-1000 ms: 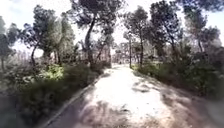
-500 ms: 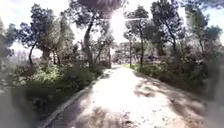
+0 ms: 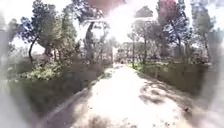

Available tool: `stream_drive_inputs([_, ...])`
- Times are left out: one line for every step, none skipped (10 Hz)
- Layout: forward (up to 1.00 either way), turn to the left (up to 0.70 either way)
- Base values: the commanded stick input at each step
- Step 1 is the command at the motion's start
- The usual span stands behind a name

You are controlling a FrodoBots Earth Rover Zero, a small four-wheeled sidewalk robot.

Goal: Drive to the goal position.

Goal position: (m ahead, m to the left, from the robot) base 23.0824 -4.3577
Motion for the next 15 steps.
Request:
stream_drive_inputs([0.7, 0.0])
stream_drive_inputs([0.7, 0.0])
stream_drive_inputs([0.7, 0.0])
stream_drive_inputs([0.7, 0.0])
stream_drive_inputs([0.7, 0.0])
stream_drive_inputs([0.7, 0.0])
stream_drive_inputs([0.7, 0.0])
stream_drive_inputs([0.7, 0.0])
stream_drive_inputs([0.7, 0.0])
stream_drive_inputs([0.7, 0.0])
stream_drive_inputs([0.7, 0.0])
stream_drive_inputs([0.7, 0.0])
stream_drive_inputs([0.7, 0.0])
stream_drive_inputs([0.7, 0.0])
stream_drive_inputs([0.7, 0.0])
